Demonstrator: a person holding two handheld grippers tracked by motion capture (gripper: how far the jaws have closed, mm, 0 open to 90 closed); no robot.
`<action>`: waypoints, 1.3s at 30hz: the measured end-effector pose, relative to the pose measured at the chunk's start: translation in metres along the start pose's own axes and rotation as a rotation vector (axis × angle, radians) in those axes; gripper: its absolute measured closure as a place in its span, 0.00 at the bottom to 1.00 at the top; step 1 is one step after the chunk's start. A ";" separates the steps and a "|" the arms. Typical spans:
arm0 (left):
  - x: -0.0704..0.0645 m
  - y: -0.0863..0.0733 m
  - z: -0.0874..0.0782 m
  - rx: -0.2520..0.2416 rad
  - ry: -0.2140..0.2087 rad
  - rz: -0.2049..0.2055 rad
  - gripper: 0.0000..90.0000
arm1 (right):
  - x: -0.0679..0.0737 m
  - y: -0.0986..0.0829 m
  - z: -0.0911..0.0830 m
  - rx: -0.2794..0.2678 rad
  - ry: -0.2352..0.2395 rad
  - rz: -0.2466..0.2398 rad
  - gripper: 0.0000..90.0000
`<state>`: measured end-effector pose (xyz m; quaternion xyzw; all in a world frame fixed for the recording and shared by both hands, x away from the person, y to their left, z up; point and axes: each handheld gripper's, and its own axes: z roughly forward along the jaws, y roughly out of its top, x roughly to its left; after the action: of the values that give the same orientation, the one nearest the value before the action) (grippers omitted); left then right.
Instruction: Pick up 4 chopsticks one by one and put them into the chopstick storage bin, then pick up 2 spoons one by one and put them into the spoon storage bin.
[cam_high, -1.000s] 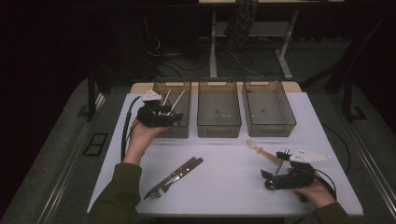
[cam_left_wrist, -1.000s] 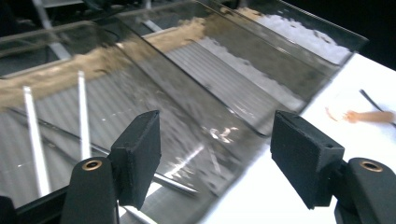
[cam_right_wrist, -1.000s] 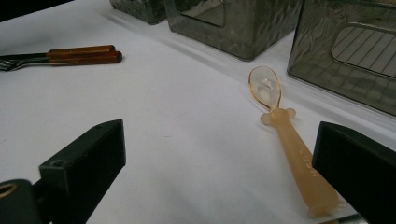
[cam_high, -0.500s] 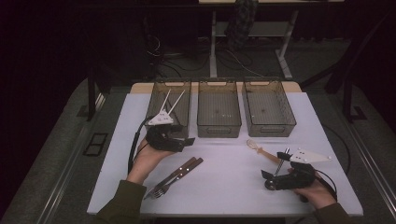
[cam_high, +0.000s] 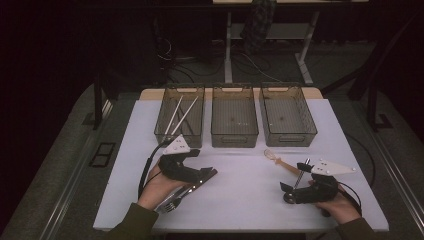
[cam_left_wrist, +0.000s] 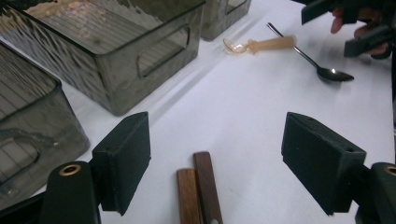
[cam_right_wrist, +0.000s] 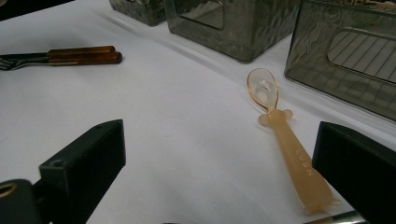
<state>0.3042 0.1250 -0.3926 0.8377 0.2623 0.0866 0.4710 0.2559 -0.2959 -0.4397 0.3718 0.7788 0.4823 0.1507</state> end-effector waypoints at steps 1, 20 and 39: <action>-0.001 -0.002 -0.001 0.001 -0.001 0.000 0.24 | 0.000 0.000 0.000 0.000 0.000 0.002 0.03; 0.000 -0.052 -0.020 0.006 0.001 -0.022 0.15 | -0.002 0.002 -0.001 0.004 -0.013 0.011 0.03; 0.002 -0.067 -0.024 -0.008 -0.007 -0.015 0.00 | -0.014 0.019 -0.001 0.082 0.000 -0.033 0.03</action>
<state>0.2726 0.1716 -0.4357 0.8342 0.2666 0.0814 0.4759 0.2728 -0.3016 -0.4245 0.3648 0.8039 0.4474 0.1431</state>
